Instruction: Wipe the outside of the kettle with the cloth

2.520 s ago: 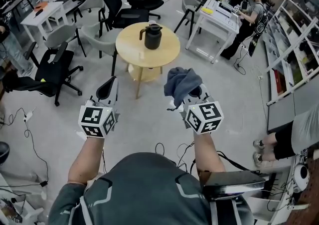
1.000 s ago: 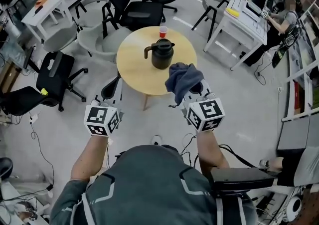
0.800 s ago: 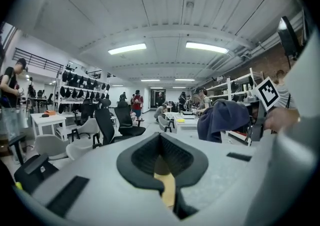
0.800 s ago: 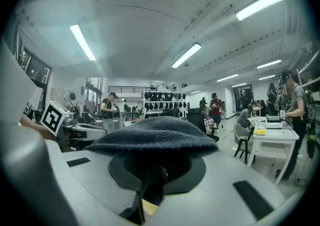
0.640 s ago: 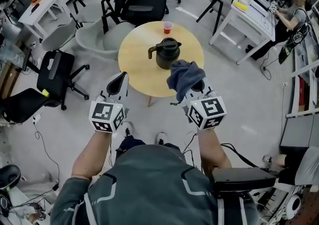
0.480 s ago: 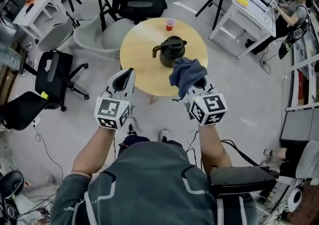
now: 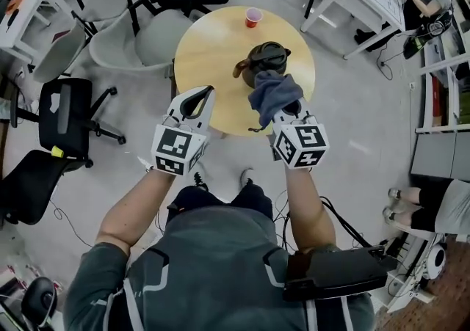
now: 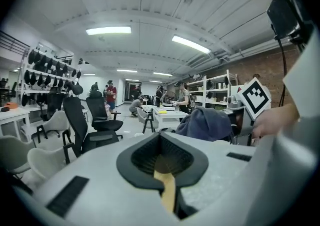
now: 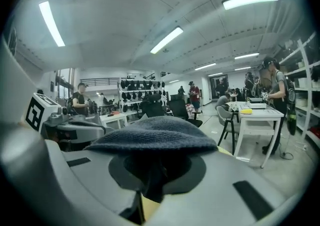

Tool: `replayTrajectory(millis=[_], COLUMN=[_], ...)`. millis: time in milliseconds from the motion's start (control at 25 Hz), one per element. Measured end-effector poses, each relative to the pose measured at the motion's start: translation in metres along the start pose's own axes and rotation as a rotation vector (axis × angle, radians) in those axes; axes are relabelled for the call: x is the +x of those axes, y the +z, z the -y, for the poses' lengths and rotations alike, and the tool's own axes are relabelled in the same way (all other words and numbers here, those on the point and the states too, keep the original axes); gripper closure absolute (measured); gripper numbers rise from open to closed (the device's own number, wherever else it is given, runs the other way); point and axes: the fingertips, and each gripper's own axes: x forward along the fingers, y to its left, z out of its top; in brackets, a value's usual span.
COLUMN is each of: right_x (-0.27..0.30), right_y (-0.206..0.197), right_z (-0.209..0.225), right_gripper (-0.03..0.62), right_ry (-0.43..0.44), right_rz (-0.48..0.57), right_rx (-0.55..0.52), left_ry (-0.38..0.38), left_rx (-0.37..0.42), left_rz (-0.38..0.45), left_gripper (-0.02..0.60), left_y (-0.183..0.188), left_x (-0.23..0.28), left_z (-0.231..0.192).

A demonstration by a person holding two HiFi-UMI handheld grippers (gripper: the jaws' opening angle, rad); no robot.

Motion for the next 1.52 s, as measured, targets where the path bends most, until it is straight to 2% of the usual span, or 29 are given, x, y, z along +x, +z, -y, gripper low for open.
replayTrajectory(millis=[240, 360, 520, 800, 1080, 1320, 1520], right_x=[0.036, 0.062, 0.087, 0.11, 0.117, 0.123, 0.135], right_y=[-0.033, -0.05, -0.068, -0.092, -0.111, -0.162, -0.207], right_z=[0.027, 0.032, 0.036, 0.038, 0.036, 0.042, 0.051], right_gripper=[0.539, 0.539, 0.539, 0.539, 0.54, 0.539, 0.54], right_ry=[-0.058, -0.052, -0.037, -0.057, -0.073, -0.085, -0.089], right_rz=[-0.016, -0.032, -0.054, -0.055, -0.023, -0.08, -0.137], right_rx=[0.044, 0.042, 0.039, 0.002, 0.029, 0.081, 0.085], left_ry=[0.003, 0.007, 0.014, 0.015, 0.018, 0.023, 0.014], left_rx=[-0.025, -0.061, -0.045, -0.067, -0.088, -0.113, -0.141], left_rz=[-0.02, -0.029, -0.044, -0.056, -0.055, -0.055, -0.081], left_gripper=[0.572, 0.572, 0.572, 0.572, 0.572, 0.572, 0.572], left_y=[-0.017, -0.03, -0.049, -0.077, -0.101, -0.126, -0.158], left_x=[0.042, 0.06, 0.082, 0.099, 0.107, 0.111, 0.117], left_z=[-0.006, -0.014, -0.017, -0.019, -0.029, -0.028, -0.025])
